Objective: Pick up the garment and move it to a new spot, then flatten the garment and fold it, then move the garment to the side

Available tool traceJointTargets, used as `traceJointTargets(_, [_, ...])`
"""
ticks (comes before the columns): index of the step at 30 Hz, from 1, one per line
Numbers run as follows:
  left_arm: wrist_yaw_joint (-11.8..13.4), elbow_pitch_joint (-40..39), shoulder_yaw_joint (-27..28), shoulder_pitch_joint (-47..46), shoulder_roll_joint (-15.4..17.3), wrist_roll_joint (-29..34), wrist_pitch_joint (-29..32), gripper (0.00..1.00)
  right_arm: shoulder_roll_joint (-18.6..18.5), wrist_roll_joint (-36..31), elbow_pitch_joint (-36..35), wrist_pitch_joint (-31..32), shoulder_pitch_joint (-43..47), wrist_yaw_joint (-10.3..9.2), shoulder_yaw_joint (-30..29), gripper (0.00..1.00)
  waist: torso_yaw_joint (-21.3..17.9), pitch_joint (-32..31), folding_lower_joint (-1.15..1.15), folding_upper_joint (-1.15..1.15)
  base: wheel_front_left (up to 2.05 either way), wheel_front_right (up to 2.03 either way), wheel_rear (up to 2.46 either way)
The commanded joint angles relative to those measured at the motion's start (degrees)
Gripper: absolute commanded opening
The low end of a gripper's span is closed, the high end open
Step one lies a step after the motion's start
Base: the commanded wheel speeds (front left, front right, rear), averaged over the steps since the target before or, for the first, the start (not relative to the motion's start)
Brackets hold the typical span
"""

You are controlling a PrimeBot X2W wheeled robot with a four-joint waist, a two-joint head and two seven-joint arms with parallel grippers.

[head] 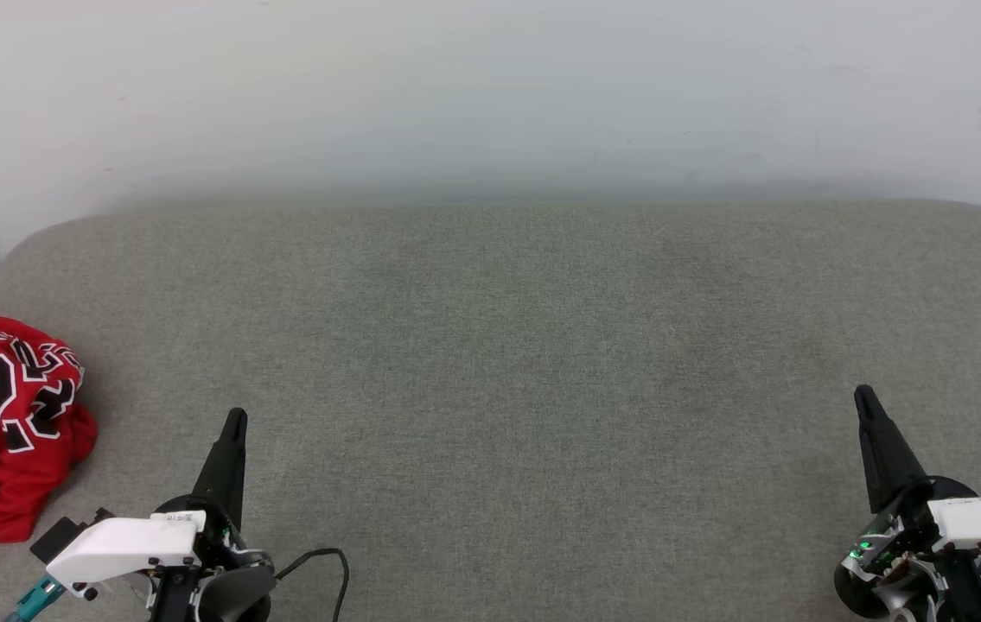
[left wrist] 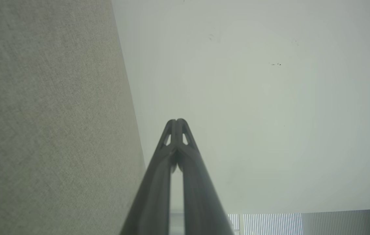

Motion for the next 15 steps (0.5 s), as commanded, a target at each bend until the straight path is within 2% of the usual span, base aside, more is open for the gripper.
traceJointTargets(1, [-0.2, 0.0, 0.0, -0.4, -0.1, 0.0, 0.1, 0.00, 0.2, 0.1, 0.0, -0.1, -0.7, -0.04, 0.0, 0.00, 0.0, 0.0, 0.00, 0.00, 0.00, 0.00, 0.00])
traceJointTargets(15, [-0.2, 0.0, 0.0, -0.4, -0.1, 0.0, 0.1, 0.00, 0.2, 0.1, 0.0, -0.1, -0.7, -0.04, 0.0, 0.00, 0.0, 0.0, 0.00, 0.00, 0.00, 0.00, 0.00])
